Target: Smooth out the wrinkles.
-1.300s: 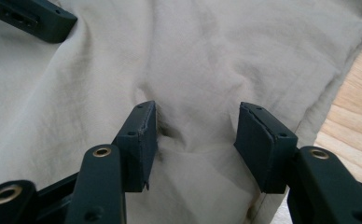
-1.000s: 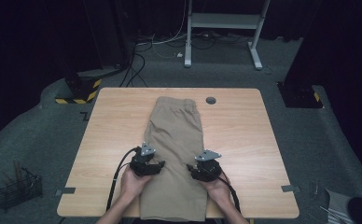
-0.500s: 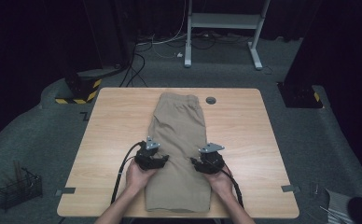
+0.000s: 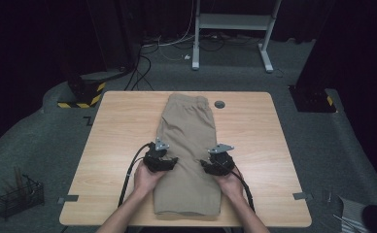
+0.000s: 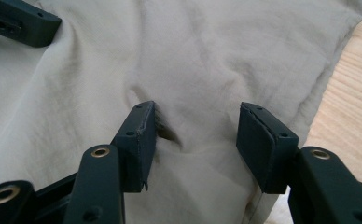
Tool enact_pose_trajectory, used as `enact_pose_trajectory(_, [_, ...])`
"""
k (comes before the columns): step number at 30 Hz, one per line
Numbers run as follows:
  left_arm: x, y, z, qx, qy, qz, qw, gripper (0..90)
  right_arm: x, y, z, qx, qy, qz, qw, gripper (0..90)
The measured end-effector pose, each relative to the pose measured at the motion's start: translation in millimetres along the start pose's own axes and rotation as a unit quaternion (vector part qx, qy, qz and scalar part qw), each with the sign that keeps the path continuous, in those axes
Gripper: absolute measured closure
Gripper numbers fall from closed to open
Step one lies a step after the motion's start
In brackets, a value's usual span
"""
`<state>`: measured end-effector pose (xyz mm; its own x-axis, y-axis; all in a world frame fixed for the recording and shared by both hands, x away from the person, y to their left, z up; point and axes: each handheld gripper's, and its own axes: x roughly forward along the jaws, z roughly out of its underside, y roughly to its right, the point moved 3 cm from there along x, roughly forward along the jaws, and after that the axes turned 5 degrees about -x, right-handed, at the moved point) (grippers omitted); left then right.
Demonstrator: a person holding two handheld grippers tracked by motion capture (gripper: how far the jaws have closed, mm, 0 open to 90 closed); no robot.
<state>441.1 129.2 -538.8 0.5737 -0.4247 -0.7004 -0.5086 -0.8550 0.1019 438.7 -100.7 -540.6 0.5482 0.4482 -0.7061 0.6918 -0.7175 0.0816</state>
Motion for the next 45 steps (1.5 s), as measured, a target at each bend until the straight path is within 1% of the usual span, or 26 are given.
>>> enact_pose_trajectory(4, [4.7, -1.7, -5.0, -0.002, 0.001, 0.0, 1.0, 39.5, 3.8, 7.7, -3.7, 0.003, -0.004, 0.002, 1.0, 46.3])
enact_pose_trajectory(7, [5.9, -3.2, -9.8, -0.011, -0.01, 0.009, 0.9998, 38.4, 5.5, 12.5, -5.2, 0.008, -0.006, 0.006, 0.9999, 45.9])
enact_pose_trajectory(9, [1.4, -6.2, -10.8, -0.02, -0.009, 0.009, 0.9997, 38.0, 3.8, 12.9, -4.7, 0.015, -0.008, 0.004, 0.9998, 45.6])
enact_pose_trajectory(11, [-6.4, -9.1, -10.7, -0.029, 0.0, 0.011, 0.9995, 37.6, -2.1, 14.1, -4.3, 0.024, -0.007, 0.004, 0.9997, 44.8])
enact_pose_trajectory(13, [-17.2, -13.6, -10.3, -0.042, 0.011, 0.011, 0.999, 36.7, -10.5, 17.9, -3.8, 0.036, 0.005, 0.013, 0.9992, 44.1])
enact_pose_trajectory(14, [-21.0, -15.6, -10.1, -0.045, 0.015, 0.01, 0.9988, 36.1, -15.8, 21.8, -3.1, 0.046, 0.011, 0.018, 0.9987, 43.6])
enact_pose_trajectory(16, [-29.5, -20.1, -8.5, -0.054, 0.022, 0.007, 0.9983, 35.0, -21.7, 27.4, -1.2, 0.06, 0.019, 0.026, 0.9977, 42.4])
enact_pose_trajectory(17, [-32.9, -22.8, -7.0, -0.055, 0.02, 0.004, 0.9983, 34.1, -24.2, 30.4, 0.6, 0.066, 0.019, 0.03, 0.9972, 41.8])
enact_pose_trajectory(19, [-36.5, -27.5, -1.4, -0.069, 0.015, 0.006, 0.9975, 32.6, -26.6, 34.8, 5.2, 0.078, 0.013, 0.033, 0.9964, 39.9])
enact_pose_trajectory(22, [-35.6, -31.6, 5.9, -0.077, 0.003, 0.005, 0.997, 30.7, -28.1, 36.3, 12.2, 0.083, 0.003, 0.035, 0.9959, 39.3])
enact_pose_trajectory(24, [-33.4, -32.5, 10.4, -0.084, -0.001, 0.009, 0.9964, 29.3, -28.5, 35.5, 15.2, 0.087, 0.002, 0.034, 0.9957, 39.0])
enact_pose_trajectory(27, [-29.5, -30.0, 13.7, -0.08, -0.006, 0.011, 0.9967, 28.3, -27.5, 32.9, 16.8, 0.086, 0.001, 0.032, 0.9957, 38.9])
enact_pose_trajectory(30, [-23.5, -24.2, 15.6, -0.078, -0.013, 0.015, 0.9967, 27.6, -24.1, 30.1, 17.0, 0.084, -0.006, 0.029, 0.996, 39.2])
enact_pose_trajectory(35, [-17.9, -19.0, 12.6, -0.071, -0.013, 0.0, 0.9974, 27.6, -17.2, 25.4, 15.5, 0.076, -0.019, 0.029, 0.9965, 41.4])
enact_pose_trajectory(36, [-17.2, -17.7, 11.8, -0.068, -0.015, -0.004, 0.9976, 28.0, -15.9, 24.4, 14.9, 0.073, -0.019, 0.032, 0.9966, 42.4])
enact_pose_trajectory(39, [-15.4, -10.8, 11.2, -0.045, -0.024, -0.021, 0.9985, 29.4, -13.1, 20.0, 11.7, 0.06, -0.023, 0.044, 0.997, 46.4])
enact_pose_trajectory(41, [-15.1, -9.7, 10.3, -0.043, -0.027, -0.026, 0.9984, 30.9, -12.3, 19.0, 10.7, 0.059, -0.023, 0.042, 0.9971, 48.4])
enact_pose_trajectory(43, [-14.3, -8.9, 9.0, -0.04, -0.028, -0.03, 0.9983, 35.0, -12.0, 19.4, 9.6, 0.055, -0.025, 0.038, 0.9975, 51.5])
enact_pose_trajectory(44, [-13.6, -8.2, 8.6, -0.033, -0.026, -0.038, 0.9984, 37.4, -11.9, 19.5, 9.2, 0.053, -0.025, 0.036, 0.9976, 54.0])
enact_pose_trajectory(45, [-13.1, -6.9, 8.5, -0.03, -0.026, -0.038, 0.9985, 39.7, -11.6, 19.3, 8.9, 0.052, -0.023, 0.034, 0.9978, 56.5])
